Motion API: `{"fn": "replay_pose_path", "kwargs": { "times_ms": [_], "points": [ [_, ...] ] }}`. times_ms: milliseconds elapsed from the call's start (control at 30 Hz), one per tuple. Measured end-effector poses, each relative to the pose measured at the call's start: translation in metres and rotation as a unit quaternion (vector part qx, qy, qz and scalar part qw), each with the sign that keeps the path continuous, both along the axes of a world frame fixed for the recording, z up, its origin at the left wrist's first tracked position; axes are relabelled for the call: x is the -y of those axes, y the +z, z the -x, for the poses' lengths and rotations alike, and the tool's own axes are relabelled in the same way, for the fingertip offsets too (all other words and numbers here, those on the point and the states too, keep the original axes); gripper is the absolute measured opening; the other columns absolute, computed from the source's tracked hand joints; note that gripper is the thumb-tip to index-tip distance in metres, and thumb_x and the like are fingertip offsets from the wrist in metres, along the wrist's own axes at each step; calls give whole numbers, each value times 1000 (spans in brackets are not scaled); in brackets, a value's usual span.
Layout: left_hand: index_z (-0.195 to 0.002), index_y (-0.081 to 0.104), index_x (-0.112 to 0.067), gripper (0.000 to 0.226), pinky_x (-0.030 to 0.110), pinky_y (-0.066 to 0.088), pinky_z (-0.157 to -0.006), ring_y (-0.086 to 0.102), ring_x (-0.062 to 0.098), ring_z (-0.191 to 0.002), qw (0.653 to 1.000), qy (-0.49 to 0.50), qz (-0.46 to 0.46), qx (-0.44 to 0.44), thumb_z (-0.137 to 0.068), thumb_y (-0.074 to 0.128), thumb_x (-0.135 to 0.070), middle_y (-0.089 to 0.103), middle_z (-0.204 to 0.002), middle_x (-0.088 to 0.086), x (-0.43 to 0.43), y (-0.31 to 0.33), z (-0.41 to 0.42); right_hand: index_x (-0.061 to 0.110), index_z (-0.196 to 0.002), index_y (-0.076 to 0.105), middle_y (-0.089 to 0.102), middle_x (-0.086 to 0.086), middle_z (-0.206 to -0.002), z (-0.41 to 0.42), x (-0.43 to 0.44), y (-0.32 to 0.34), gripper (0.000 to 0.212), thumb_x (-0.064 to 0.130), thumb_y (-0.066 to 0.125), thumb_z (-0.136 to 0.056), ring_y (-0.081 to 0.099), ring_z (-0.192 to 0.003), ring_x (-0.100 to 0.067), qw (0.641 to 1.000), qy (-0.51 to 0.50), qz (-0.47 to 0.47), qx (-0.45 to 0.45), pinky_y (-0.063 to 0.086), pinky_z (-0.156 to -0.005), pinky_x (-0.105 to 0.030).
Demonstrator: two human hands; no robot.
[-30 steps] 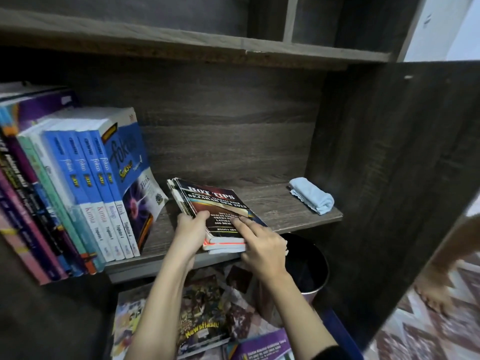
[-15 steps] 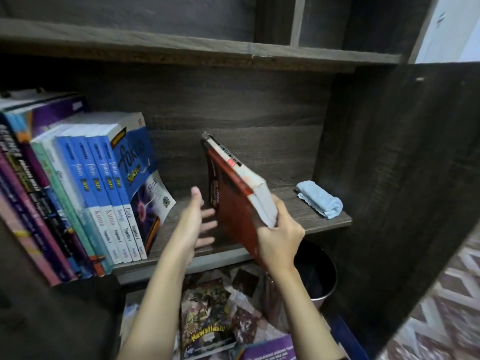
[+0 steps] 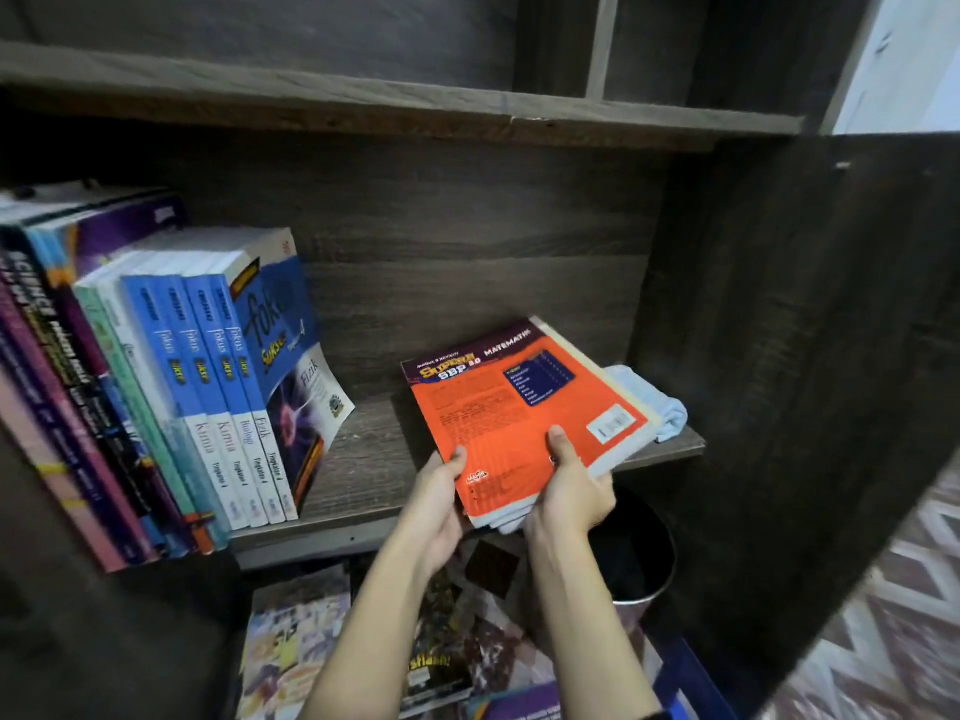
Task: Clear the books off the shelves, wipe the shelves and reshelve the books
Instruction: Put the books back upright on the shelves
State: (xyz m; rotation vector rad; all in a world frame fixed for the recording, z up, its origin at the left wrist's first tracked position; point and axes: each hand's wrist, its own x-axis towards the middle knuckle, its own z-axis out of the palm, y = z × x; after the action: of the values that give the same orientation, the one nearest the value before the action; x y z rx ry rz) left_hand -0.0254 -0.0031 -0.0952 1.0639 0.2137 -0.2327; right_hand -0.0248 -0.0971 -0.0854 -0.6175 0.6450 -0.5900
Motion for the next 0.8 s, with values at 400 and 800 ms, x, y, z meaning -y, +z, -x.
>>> {"fn": "replay_pose_path", "kwargs": {
  "times_ms": [400,800],
  "points": [
    [-94,63,-9,30,36,52,-76,63,23,-78,981,16,-192,16,-94,37,6,67,-84,7,5,-12,-5,7,-100,59,65,-13,-94,-11,-5,-33,29,5,77,-77,65,-72,-30,990,26,-91,-104,51,-53,-32],
    [-82,59,-29,14,44,56,-78,68,28,-87,901,-9,-429,60,-83,66,-18,71,-98,5,4,-34,-19,9,-148,12,24,-20,-148,-16,17,-45,118,47,84,-63,31,-133,-41,932,65,148,-325,27,-108,-50]
  ]
}}
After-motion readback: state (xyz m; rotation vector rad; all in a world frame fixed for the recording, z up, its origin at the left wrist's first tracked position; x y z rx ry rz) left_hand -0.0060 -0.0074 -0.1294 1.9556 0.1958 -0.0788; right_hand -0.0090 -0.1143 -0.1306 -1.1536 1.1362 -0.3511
